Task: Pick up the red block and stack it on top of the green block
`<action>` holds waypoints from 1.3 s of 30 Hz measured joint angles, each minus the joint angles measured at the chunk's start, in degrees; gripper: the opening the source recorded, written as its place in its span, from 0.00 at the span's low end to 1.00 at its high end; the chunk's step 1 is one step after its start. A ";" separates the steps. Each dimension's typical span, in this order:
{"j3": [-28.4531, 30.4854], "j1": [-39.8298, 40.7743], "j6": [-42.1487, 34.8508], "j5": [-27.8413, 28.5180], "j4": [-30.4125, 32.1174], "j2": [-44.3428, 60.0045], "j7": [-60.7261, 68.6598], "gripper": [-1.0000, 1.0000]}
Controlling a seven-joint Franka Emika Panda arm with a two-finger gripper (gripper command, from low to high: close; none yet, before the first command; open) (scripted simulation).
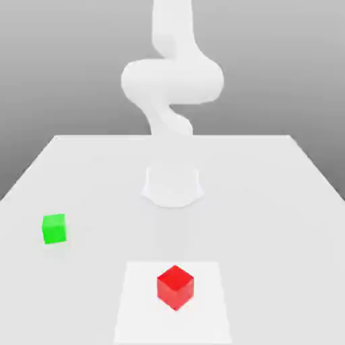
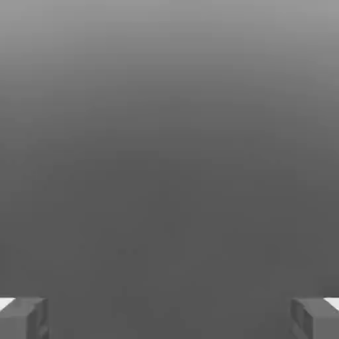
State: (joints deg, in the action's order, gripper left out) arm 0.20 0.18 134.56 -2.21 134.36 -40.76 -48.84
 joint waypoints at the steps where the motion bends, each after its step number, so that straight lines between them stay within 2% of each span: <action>1: 0.00 0.09 1.28 -0.98 1.17 2.38 -1.42 0.50; 7: -1.51 1.04 8.14 -5.27 7.54 15.30 -9.89 0.50; 13: -4.14 2.38 15.12 -6.16 13.86 27.81 -20.61 0.50; 17: -5.43 3.43 19.95 -3.33 18.15 35.98 -30.22 0.50; 20: -4.91 3.62 23.63 1.33 21.08 41.99 -38.85 0.50; 26: -2.44 1.83 33.68 4.85 20.34 54.25 -42.87 0.50; 27: -2.23 1.66 34.92 5.00 20.15 55.72 -43.00 0.00; 34: -2.23 1.72 35.06 5.41 20.13 55.79 -43.32 0.00; 39: -3.07 2.12 27.44 3.54 21.44 46.82 -41.95 0.00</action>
State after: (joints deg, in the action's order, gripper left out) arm -2.87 2.30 162.00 1.33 155.80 6.06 -90.78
